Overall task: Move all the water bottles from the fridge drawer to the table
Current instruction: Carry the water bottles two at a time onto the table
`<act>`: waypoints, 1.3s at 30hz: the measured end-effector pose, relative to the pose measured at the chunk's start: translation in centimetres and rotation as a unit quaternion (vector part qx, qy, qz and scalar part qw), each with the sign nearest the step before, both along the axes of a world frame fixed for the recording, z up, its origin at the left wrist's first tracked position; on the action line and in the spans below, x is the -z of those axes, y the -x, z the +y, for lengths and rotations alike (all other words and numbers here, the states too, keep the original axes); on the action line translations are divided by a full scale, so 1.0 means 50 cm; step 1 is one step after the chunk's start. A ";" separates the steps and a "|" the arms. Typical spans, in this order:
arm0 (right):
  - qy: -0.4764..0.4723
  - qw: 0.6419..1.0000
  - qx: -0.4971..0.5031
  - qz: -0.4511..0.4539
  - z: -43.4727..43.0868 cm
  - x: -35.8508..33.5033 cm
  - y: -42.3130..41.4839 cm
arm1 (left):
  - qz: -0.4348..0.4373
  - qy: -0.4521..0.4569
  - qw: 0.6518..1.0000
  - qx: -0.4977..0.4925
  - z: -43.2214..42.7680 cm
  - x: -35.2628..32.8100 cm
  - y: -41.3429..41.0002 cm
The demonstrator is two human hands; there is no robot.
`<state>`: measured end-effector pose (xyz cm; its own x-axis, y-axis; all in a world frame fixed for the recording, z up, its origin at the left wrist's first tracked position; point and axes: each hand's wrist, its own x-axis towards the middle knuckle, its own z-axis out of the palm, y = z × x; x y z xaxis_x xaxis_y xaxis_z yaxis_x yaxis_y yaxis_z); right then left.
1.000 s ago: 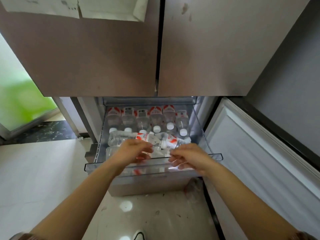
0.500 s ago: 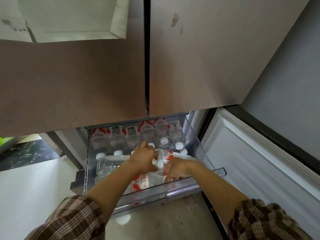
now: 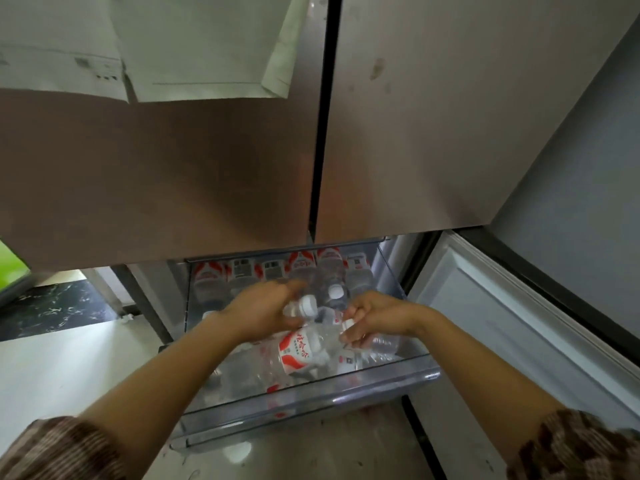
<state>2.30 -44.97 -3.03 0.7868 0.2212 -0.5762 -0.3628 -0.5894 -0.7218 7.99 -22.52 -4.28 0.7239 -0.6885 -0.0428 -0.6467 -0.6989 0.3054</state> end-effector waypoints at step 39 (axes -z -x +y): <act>-0.121 0.830 -0.411 -0.356 1.049 -0.192 0.584 | -0.228 0.232 0.685 -0.652 0.780 -0.157 1.060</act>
